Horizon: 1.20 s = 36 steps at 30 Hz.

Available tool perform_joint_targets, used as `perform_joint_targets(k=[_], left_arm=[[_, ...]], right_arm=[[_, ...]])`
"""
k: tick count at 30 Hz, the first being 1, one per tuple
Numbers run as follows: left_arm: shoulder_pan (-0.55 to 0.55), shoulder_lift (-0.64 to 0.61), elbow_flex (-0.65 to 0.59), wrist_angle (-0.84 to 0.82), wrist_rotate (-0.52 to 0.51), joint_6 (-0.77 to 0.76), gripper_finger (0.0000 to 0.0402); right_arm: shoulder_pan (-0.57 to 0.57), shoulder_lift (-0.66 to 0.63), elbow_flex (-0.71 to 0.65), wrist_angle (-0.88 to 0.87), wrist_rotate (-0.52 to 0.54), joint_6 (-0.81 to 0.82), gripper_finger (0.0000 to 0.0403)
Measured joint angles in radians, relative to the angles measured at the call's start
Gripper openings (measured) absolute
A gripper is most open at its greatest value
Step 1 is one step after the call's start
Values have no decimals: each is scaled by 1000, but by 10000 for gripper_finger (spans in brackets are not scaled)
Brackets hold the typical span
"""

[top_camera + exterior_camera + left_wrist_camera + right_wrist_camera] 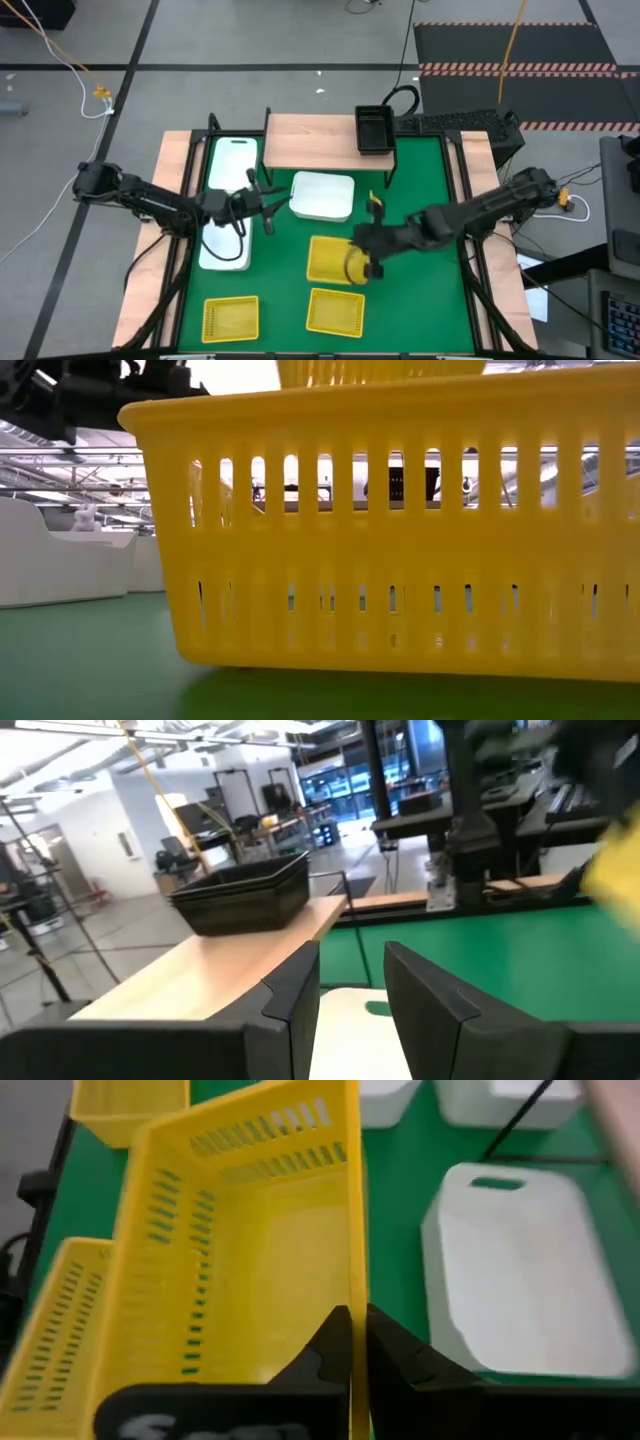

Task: Stack baskets on shelf by color
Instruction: Stack the top yellow bin on the bottom right yellow bin

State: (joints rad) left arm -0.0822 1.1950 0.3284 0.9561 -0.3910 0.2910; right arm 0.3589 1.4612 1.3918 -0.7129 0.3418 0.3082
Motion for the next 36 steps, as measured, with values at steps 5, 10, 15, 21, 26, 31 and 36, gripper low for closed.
perform_joint_targets(k=[5,10,15,21,26,31,36], left_arm=[[24,0,26,-27,1,40,118],[57,0,47,-24,65,66,118],[84,0,58,-25,134,47,118],[87,0,59,-44,140,-55,118],[55,1,59,-131,140,-198,118],[-2,1,59,-179,139,-278,118],[-68,1,59,-197,114,-295,118]], right_arm=[[103,-2,125,-114,136,99,2],[159,1,135,-116,123,182,1],[157,31,72,-14,-20,217,1],[117,77,-73,162,-194,259,1],[105,75,-220,298,-157,311,1],[106,82,-366,552,-205,361,1],[130,98,-388,604,-211,399,1]])
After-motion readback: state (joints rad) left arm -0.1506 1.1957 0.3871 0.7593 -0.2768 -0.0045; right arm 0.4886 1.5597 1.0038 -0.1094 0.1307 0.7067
